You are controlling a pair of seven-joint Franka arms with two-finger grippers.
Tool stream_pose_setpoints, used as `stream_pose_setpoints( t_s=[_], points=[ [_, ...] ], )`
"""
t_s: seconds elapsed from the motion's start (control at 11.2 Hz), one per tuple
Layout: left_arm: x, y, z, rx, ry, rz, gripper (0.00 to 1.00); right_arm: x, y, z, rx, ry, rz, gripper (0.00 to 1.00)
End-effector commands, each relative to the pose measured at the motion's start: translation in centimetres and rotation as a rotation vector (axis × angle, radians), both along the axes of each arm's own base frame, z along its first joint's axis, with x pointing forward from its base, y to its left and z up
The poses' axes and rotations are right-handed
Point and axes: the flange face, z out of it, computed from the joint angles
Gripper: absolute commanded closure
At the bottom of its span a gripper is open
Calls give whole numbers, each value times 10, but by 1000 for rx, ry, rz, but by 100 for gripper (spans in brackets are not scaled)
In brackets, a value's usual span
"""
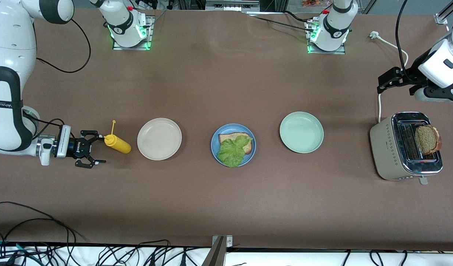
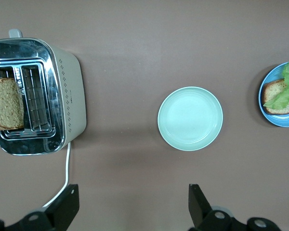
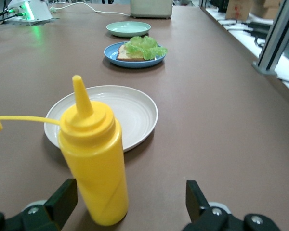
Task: Make sandwich in blue plate with both arms
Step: 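Grasp the yellow squeeze bottle with the right gripper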
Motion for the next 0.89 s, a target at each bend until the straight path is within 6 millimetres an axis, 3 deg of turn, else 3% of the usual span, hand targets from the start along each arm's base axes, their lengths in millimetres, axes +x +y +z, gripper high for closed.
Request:
stream_pose_setpoints(
  t_s=[0.0, 0.54, 0.8],
  points=[
    [-1, -2, 5, -13, -18, -20, 0, 3, 2, -5, 41, -107, 44, 0],
    [-1, -1, 6, -15, -19, -19, 0, -19, 3, -68, 112, -173, 100, 0],
    [0, -2, 5, -15, -17, -20, 0, -17, 16, -71, 138, -171, 84, 0]
  ],
)
